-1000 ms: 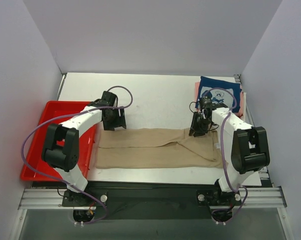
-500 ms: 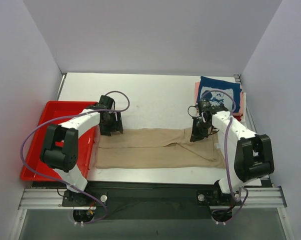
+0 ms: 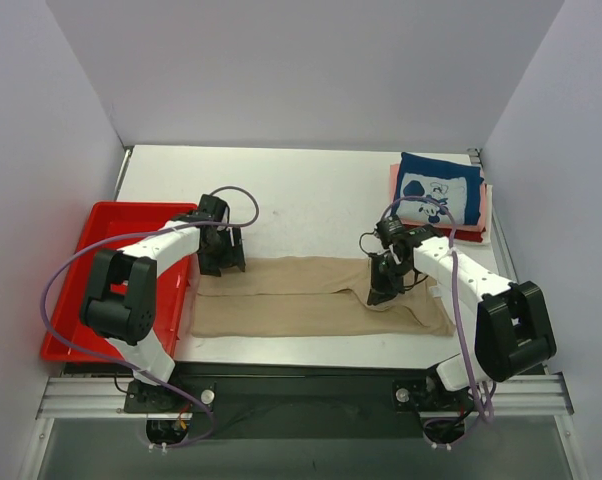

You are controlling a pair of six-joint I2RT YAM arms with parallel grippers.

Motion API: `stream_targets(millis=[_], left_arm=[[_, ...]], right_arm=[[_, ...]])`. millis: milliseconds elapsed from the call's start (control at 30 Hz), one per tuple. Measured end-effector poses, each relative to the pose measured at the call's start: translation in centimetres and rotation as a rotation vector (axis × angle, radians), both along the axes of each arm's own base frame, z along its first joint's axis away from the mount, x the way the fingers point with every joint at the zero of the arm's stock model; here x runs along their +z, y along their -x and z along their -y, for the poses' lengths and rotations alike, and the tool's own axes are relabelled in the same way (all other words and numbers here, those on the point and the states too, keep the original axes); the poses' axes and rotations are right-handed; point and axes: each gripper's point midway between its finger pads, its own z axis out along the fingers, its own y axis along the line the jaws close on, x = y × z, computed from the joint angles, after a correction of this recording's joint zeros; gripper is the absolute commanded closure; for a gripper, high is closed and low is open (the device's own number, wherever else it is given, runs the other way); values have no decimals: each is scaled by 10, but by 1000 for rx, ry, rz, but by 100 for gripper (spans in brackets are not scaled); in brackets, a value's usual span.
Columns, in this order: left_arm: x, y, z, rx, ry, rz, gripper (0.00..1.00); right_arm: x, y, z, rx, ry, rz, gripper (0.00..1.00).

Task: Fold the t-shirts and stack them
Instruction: Fold the other side of the tshirt into a rectangle

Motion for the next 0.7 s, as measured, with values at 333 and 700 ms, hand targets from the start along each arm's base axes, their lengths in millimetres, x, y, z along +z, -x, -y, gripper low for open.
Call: stream_targets(millis=[333, 700], left_arm=[[-3, 3, -1, 0, -2, -7, 23], [7, -10, 3, 1, 7, 25, 22]], right_arm=[[1, 14, -13, 56, -24, -32, 54], [30, -34, 20, -10, 20, 88, 49]])
